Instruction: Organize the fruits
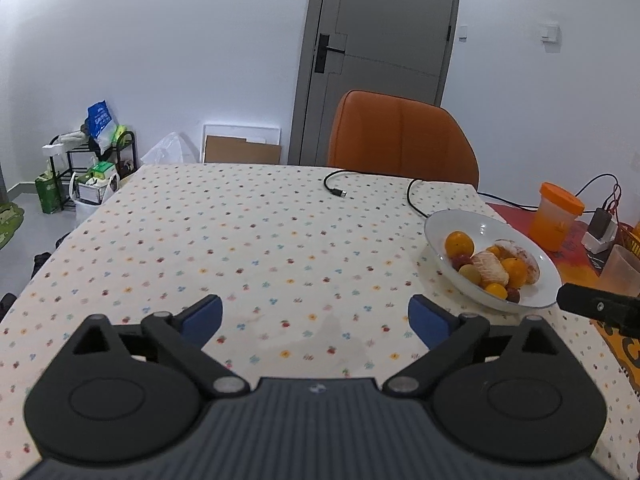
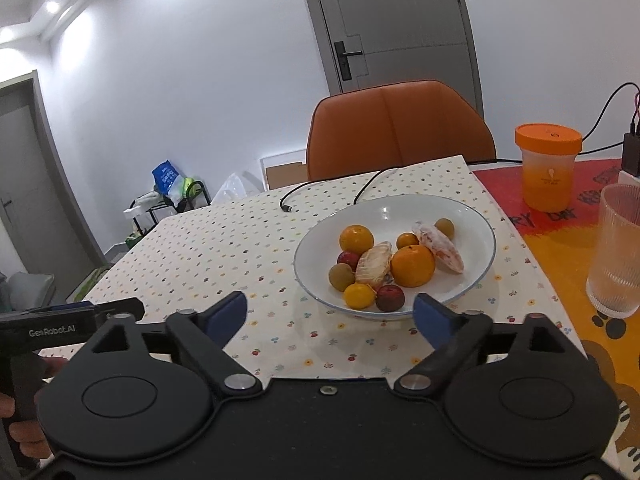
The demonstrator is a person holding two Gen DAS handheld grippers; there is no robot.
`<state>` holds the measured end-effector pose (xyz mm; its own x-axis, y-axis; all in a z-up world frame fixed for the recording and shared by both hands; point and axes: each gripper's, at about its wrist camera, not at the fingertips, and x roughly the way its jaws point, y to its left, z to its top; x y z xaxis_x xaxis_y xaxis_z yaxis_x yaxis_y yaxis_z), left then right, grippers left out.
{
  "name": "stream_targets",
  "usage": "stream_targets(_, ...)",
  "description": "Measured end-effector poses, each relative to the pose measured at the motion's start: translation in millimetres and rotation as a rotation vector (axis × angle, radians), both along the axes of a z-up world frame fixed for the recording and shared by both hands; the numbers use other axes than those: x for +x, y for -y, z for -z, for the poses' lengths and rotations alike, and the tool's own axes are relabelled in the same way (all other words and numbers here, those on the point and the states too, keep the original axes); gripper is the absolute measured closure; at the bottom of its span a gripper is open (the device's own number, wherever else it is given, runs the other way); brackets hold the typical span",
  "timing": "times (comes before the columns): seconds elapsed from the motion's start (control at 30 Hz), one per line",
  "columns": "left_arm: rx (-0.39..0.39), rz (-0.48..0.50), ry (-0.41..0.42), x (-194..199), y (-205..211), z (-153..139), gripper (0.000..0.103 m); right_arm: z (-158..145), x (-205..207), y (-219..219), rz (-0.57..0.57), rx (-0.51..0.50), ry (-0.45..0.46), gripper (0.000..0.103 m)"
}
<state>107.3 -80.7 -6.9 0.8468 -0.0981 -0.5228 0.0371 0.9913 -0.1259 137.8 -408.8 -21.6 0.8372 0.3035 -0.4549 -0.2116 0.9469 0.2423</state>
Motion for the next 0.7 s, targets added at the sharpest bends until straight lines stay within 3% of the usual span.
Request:
stream_targets(0.2, 0.005, -0.002, -0.016, -11, -9, -1, 0.000, -5, -8, -8, -0.005, -0.005, 0.010, 0.000)
stream_targets(0.7, 0.019, -0.053, -0.015, -46, -32, -10, 0.000, -12, -27, -31, -0.052, -0.005, 0.003, 0.000)
